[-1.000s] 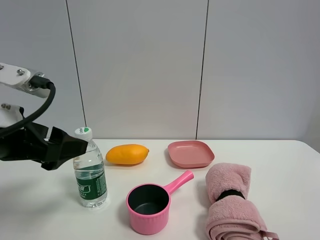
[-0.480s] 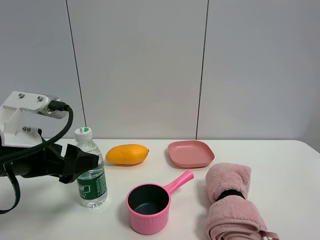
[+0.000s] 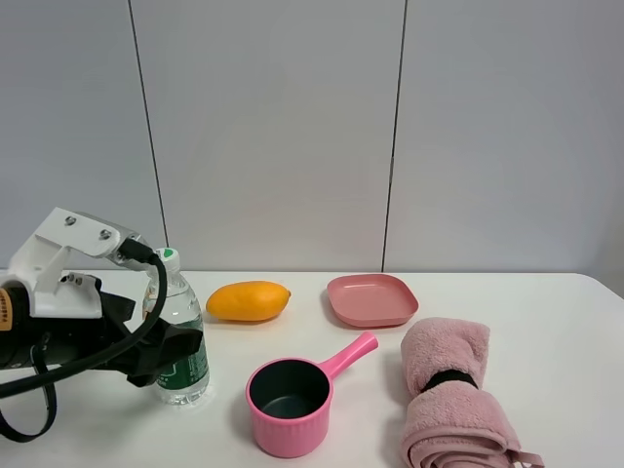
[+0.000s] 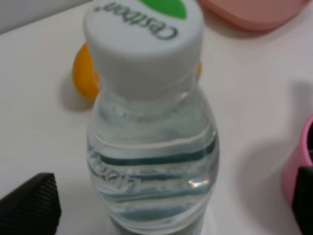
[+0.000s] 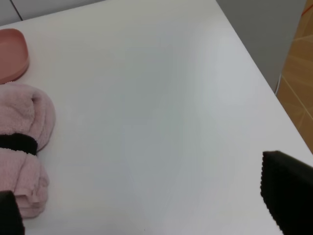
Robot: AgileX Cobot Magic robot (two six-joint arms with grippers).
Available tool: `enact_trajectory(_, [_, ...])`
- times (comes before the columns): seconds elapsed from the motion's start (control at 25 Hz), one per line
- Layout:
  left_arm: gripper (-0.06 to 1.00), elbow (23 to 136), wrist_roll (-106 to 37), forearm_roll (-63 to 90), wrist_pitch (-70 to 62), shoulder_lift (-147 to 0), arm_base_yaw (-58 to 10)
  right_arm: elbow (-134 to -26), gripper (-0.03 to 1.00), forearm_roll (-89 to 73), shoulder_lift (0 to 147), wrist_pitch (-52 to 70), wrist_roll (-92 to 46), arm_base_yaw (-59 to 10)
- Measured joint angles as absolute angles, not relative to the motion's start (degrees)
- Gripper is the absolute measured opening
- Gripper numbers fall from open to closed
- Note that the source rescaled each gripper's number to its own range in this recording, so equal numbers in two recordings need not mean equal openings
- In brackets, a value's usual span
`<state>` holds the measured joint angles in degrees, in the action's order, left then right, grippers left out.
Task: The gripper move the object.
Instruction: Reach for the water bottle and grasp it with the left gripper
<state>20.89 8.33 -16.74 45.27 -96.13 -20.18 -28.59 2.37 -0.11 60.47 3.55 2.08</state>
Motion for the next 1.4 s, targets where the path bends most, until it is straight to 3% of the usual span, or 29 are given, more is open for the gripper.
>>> enact_trajectory(1.4, [1.0, 30.93, 6.38, -15.8, 51.39, -109.47, -20.07, -28.59, 1.0, 2.37, -0.11, 60.47, 3.55, 2.08])
